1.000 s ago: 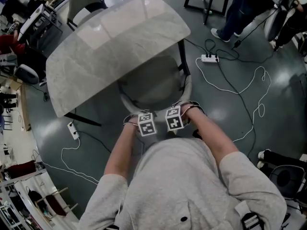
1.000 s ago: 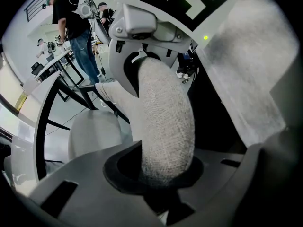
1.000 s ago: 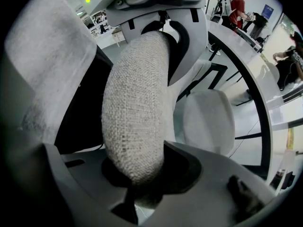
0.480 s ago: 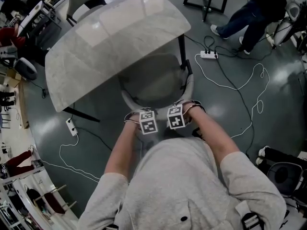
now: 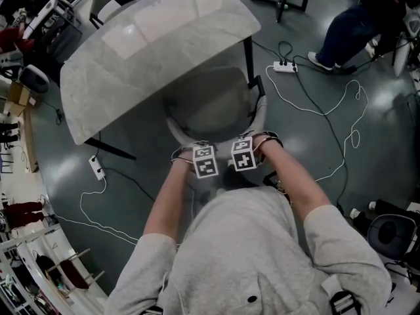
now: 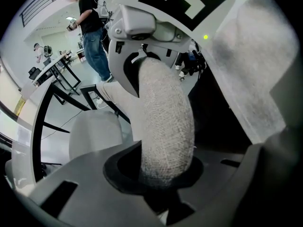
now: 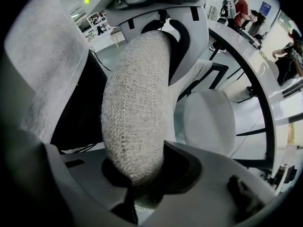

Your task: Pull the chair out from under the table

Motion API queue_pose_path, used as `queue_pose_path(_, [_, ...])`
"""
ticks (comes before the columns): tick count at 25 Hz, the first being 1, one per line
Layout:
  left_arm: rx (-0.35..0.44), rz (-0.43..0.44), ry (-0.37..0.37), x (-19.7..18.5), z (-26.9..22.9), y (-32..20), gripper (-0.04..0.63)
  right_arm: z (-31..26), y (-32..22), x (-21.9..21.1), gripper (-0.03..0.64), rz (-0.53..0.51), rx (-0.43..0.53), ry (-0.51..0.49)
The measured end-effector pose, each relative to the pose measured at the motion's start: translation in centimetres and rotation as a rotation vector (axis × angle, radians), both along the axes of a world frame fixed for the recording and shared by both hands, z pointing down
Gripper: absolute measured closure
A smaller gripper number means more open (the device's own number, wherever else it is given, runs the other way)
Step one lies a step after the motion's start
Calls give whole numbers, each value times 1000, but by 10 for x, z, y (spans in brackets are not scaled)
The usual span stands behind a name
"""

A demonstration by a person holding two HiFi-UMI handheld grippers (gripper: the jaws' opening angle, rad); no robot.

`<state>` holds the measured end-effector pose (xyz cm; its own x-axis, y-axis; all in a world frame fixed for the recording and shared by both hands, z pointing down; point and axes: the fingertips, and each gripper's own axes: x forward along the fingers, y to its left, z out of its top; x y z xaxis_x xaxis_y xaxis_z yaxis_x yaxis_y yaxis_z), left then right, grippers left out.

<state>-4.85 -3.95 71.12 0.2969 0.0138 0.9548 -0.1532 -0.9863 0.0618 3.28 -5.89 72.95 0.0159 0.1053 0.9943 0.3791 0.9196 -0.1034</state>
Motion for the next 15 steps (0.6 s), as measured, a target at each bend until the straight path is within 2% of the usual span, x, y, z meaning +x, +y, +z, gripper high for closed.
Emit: queue_pose_path(15, [-3, 26, -1, 10, -2, 30, 495, -2, 30, 9, 509, 25, 7, -8])
